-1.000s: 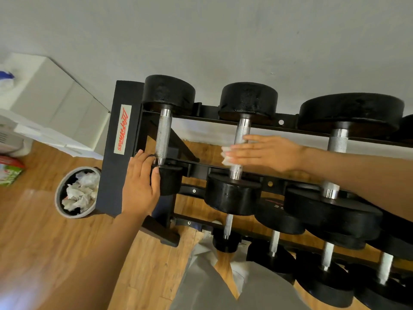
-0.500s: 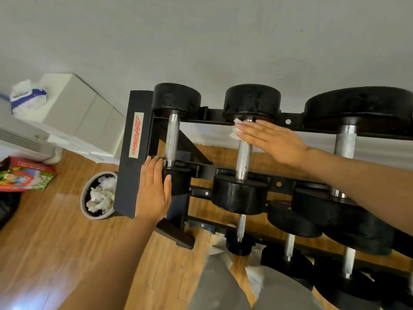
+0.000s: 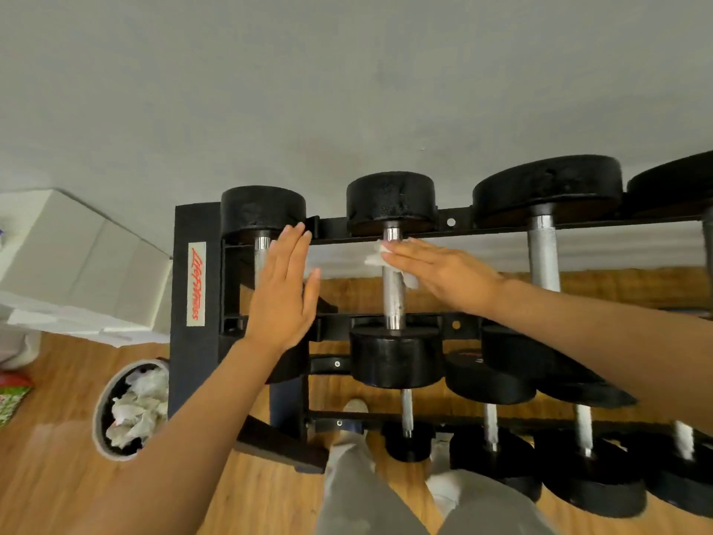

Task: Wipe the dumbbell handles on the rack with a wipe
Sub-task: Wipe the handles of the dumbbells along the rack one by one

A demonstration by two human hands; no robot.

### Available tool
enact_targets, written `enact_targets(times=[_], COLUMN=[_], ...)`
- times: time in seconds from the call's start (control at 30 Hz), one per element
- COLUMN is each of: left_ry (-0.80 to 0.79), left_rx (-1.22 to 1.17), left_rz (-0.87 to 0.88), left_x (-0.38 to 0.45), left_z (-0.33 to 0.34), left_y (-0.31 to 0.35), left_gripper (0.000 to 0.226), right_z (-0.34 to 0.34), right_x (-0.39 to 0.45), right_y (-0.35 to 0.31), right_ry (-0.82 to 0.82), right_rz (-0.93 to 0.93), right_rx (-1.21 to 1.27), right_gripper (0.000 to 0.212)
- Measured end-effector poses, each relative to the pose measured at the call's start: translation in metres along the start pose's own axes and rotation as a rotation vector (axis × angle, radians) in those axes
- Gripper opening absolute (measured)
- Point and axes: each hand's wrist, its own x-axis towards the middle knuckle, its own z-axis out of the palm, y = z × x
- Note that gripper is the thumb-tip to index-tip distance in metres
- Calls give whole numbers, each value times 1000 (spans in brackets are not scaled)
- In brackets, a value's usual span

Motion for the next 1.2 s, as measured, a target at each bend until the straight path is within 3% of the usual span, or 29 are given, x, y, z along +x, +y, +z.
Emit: enact_targets(times=[0.13, 0.27, 0.47, 0.67, 0.87, 1.03, 1.2], left_ry=[-60, -151, -248, -313, -288, -271, -227], left_rx=[28, 102, 204, 177, 137, 72, 25], left_rz=[316, 623, 1027, 1255, 1324, 1372, 1422], left_x=[61, 103, 151, 184, 191, 198, 202], left_z=[8, 11, 11, 9, 14, 20, 25], left_y=[6, -1, -16, -18, -19, -20, -22], left_gripper=[54, 53, 53, 54, 53, 52, 51], right_z=[4, 32, 54, 58, 59, 56, 63], right_x=[9, 45, 93, 105, 115, 134, 131], right_y=[-52, -101, -136, -144, -142, -125, -134], right_ry=[37, 155, 317, 577, 590, 728, 556], right_rz=[573, 878, 1322, 1377, 1364, 1406, 1488], right_rx=[104, 247, 219, 280, 242, 202, 121], right_gripper=[85, 68, 78, 76, 75, 78, 86])
